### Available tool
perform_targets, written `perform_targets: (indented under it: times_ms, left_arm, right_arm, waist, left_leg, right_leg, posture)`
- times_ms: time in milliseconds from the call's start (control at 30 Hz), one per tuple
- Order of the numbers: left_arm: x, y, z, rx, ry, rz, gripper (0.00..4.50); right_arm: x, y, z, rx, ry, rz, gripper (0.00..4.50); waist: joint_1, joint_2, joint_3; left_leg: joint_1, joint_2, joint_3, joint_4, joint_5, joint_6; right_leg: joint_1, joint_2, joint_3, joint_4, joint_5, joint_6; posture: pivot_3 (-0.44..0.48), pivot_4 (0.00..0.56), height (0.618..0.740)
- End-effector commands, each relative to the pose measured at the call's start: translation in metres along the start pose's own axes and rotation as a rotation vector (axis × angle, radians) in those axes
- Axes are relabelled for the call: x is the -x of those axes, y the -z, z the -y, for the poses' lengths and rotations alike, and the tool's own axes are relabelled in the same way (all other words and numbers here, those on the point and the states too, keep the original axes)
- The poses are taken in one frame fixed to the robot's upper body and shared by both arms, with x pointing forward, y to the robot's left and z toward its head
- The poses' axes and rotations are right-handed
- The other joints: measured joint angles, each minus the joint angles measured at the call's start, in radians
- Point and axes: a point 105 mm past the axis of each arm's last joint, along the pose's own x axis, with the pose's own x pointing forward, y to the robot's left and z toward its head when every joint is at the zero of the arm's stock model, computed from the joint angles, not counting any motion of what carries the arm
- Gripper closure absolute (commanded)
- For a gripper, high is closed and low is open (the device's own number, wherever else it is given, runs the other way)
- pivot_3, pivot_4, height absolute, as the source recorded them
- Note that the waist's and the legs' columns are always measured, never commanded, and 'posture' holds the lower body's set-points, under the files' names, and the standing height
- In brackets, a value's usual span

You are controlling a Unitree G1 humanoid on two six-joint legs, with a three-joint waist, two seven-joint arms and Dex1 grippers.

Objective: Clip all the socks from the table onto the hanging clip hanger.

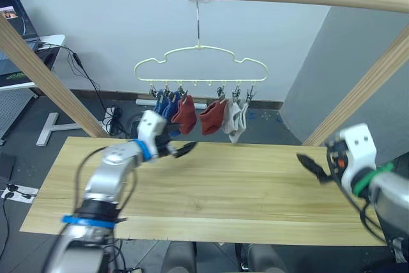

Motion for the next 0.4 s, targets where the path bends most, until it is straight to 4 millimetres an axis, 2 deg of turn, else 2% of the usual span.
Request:
perform_targets:
  times_ms: [33,100,167,267,400]
  left_arm:
    - [0.034,0.008,-0.031,-0.053,-0.117,-0.035,0.02]
    - [0.054,0.018,-0.044,-0.025,-0.172,-0.066,0.02]
    - [0.066,0.024,-0.049,0.0,-0.199,-0.08,0.02]
    - [0.075,0.034,-0.047,0.038,-0.22,-0.091,0.02]
    - [0.081,0.045,-0.045,0.069,-0.237,-0.112,0.02]
  right_arm:
    - [0.014,-0.014,-0.004,0.087,-0.001,0.154,0.0]
    - [0.018,-0.004,-0.005,0.125,-0.01,0.145,0.0]
    - [0.019,0.004,-0.005,0.137,-0.012,0.143,0.0]
    - [0.019,0.009,-0.005,0.121,-0.006,0.159,0.0]
    - [0.013,0.005,-0.007,0.117,-0.002,0.179,0.0]
  waist:
    - [0.001,0.0,0.0]
    - [0.003,0.0,0.0]
    - [0.004,0.0,0.0]
    - [0.007,-0.001,0.0]
    - [0.009,-0.001,-0.001]
  left_leg:
    - [0.0,0.0,0.0,0.001,0.0,0.0]
    - [0.0,0.0,0.0,0.002,0.0,0.0]
    - [0.001,0.0,0.001,0.004,0.0,0.0]
    - [0.004,-0.001,0.002,0.006,0.0,0.0]
    - [0.011,-0.001,0.003,0.005,0.0,0.0]
  right_leg:
    - [0.0,0.0,0.0,0.0,0.0,0.0]
    - [0.001,-0.001,0.0,0.0,0.0,0.001]
    - [0.002,-0.002,0.0,0.0,0.001,0.003]
    - [0.006,-0.003,0.0,0.0,0.003,0.005]
    - [0.012,-0.003,0.002,0.0,0.003,0.004]
  posture:
    - [0.193,0.184,0.74]
    - [0.203,0.175,0.74]
    - [0.216,0.169,0.74]
    - [0.223,0.163,0.74]
    - [0.232,0.155,0.74]
